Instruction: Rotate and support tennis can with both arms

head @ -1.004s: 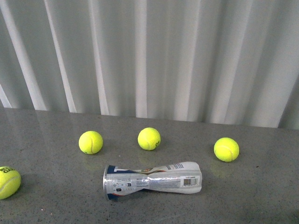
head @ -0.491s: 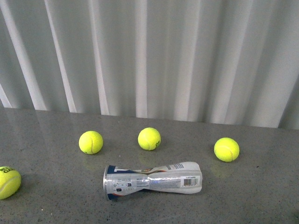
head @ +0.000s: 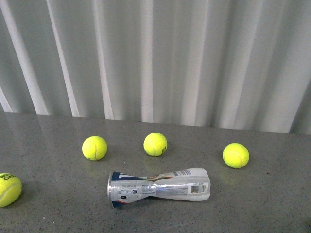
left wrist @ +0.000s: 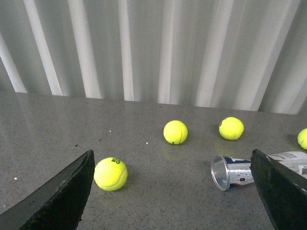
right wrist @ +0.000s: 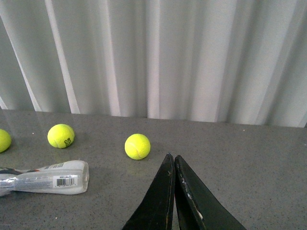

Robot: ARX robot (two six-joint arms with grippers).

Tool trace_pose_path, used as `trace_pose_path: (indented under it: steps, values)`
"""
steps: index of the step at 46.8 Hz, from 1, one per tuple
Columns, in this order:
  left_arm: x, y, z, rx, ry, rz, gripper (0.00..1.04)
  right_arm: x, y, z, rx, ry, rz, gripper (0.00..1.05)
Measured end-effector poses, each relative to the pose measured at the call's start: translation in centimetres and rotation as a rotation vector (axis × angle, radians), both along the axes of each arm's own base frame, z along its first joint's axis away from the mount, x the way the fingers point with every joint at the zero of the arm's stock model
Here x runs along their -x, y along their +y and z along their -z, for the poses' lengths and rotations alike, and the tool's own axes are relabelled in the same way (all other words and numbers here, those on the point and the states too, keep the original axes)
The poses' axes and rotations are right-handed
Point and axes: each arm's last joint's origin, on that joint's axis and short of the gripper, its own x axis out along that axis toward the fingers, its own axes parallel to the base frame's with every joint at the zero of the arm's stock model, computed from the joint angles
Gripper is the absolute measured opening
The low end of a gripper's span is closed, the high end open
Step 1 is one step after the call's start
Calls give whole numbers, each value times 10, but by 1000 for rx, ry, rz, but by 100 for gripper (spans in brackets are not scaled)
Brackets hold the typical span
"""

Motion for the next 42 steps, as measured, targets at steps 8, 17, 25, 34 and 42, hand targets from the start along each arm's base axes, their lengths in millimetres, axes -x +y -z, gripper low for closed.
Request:
trace_pose_path:
  steps: [8, 17, 25, 34, 42]
  values:
    - [0, 0, 0, 0, 0, 0, 98, 3, 0, 0, 0, 0, 0, 3]
    - [0, 0, 0, 0, 0, 0, 98, 14, 0, 3, 0, 2, -1, 3]
    - [0, 0, 0, 0, 0, 0, 98, 14, 0, 3, 1, 6, -1, 11]
    - [0, 0, 0, 0, 0, 0, 98, 14, 0, 3, 1, 5, 0, 53]
    - [0, 0, 0, 0, 0, 0, 98, 14, 0, 3, 1, 5, -1, 80]
